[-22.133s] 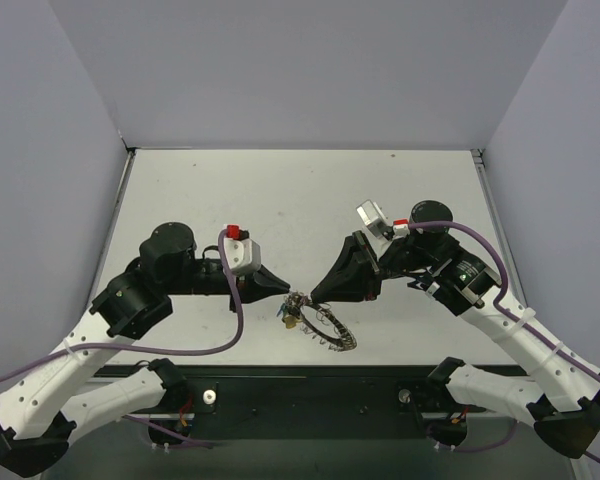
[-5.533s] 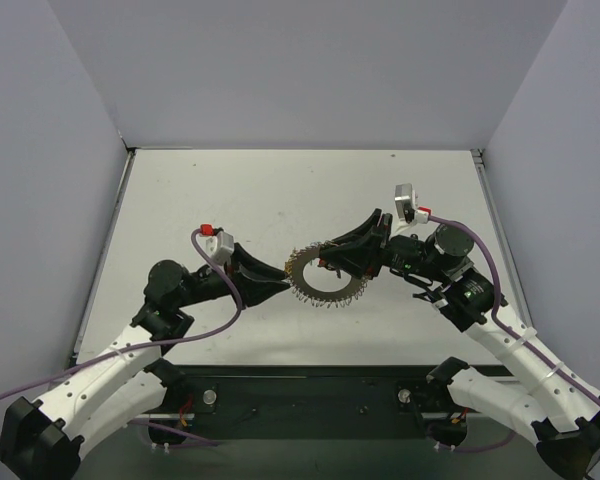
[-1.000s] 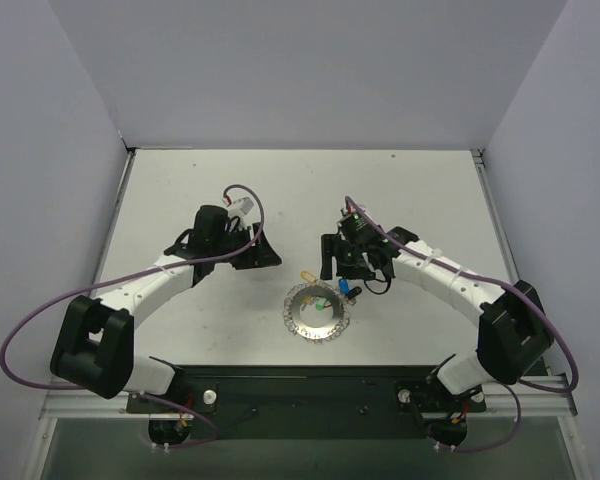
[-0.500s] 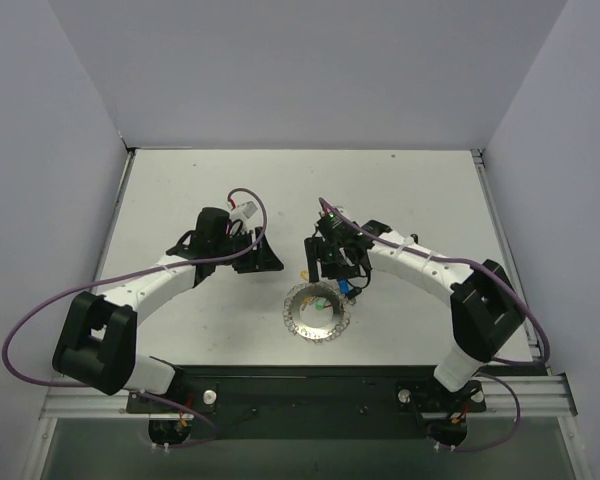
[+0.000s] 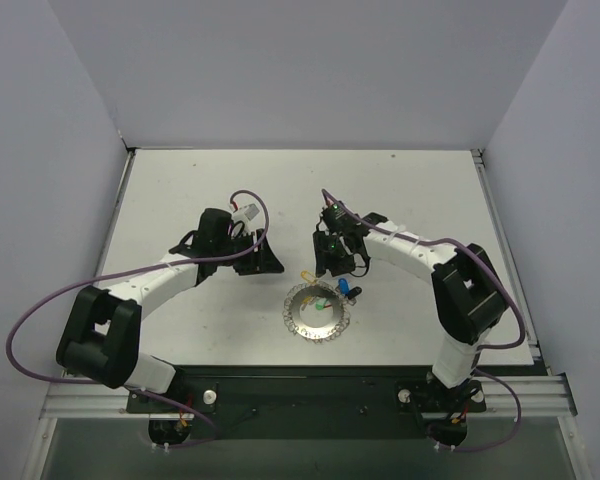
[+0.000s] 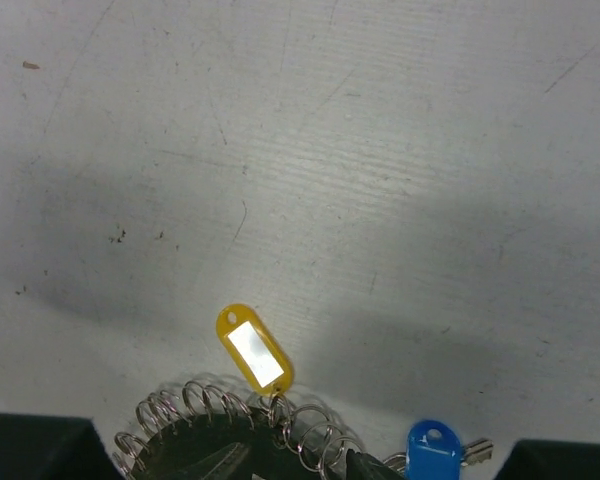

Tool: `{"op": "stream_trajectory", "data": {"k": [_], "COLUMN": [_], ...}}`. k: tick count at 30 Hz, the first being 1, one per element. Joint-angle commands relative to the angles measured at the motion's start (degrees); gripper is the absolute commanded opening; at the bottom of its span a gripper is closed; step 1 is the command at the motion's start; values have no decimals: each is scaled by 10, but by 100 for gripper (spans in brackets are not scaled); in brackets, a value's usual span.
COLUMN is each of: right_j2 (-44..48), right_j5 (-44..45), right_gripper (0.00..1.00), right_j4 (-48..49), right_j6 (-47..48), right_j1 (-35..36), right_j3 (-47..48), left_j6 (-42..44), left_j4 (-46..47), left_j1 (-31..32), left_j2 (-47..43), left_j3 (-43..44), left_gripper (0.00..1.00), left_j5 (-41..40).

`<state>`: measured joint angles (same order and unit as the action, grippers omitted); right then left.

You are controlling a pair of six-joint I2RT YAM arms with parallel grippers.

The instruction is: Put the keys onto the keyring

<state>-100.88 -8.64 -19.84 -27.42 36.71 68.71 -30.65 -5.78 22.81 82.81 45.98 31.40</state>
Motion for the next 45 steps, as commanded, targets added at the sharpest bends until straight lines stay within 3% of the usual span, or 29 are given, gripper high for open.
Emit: {"op": "stream_trajectory", "data": {"k": [1,27,45], "right_j2": [-4,-26,10], "right_j5": [-44,-68,38], "right_gripper": [41,42,43], "right_j4": [12,16,-35], "right_j6": [9,73,11], "right_j1": [1,68,61], "right_j3": [23,42,9], "left_j6": [13,5,-5], "left_j4": [17,16,33], "left_j1": [-1,-15,-30], "left_j2": [3,4,-2], "left_j3": [9,-15,-36], "left_gripper": [63,61,61], "left_j5": [12,31,56]}}
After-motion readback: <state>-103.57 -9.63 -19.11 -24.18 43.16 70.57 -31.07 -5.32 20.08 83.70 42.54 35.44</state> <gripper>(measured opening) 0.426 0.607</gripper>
